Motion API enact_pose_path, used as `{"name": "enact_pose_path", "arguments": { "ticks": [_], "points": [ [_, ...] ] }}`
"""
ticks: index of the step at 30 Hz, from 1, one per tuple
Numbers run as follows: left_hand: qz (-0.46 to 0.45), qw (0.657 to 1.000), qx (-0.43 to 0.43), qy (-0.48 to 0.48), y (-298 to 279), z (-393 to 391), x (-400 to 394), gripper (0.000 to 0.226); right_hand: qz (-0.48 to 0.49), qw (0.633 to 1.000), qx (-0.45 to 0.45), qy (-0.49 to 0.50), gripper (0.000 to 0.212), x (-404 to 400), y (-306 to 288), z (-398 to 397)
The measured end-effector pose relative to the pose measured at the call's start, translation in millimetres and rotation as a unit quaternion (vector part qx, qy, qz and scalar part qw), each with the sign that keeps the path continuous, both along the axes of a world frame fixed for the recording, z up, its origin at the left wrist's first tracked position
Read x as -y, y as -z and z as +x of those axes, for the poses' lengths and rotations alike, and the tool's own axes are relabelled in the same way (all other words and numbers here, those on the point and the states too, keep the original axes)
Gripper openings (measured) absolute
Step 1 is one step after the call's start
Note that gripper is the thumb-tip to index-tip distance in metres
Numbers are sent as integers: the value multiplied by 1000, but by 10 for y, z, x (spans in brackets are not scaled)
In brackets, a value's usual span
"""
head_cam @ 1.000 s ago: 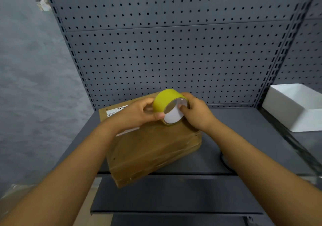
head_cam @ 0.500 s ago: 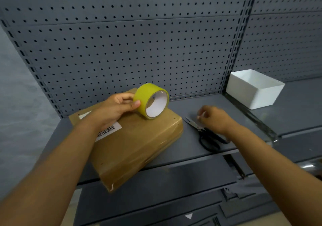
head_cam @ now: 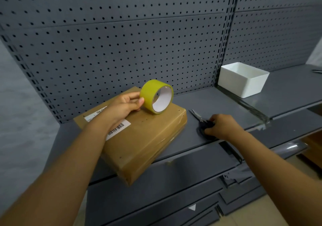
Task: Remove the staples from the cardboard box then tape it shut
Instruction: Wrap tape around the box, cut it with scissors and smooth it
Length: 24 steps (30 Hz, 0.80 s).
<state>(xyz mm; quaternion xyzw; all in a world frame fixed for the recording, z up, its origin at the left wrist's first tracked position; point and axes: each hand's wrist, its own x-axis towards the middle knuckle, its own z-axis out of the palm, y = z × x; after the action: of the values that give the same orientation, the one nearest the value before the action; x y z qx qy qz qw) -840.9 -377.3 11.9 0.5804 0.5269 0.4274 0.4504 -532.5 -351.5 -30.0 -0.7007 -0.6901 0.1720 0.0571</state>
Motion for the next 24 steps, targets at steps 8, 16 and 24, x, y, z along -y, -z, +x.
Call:
{"name": "enact_pose_path", "arguments": {
  "ticks": [8, 16, 24],
  "points": [
    [46, 998, -25, -47, 62, 38, 0, 29, 74, 960, -254, 89, 36, 131, -94, -59],
    [49, 998, -19, -44, 93, 47, -8, 33, 60, 929, -365, -7, 50, 421, -398, -320],
    [51, 999, -7, -17, 75, 25, -58, 11, -12, 978, -193, -72, 49, 656, -565, -115]
  ]
}}
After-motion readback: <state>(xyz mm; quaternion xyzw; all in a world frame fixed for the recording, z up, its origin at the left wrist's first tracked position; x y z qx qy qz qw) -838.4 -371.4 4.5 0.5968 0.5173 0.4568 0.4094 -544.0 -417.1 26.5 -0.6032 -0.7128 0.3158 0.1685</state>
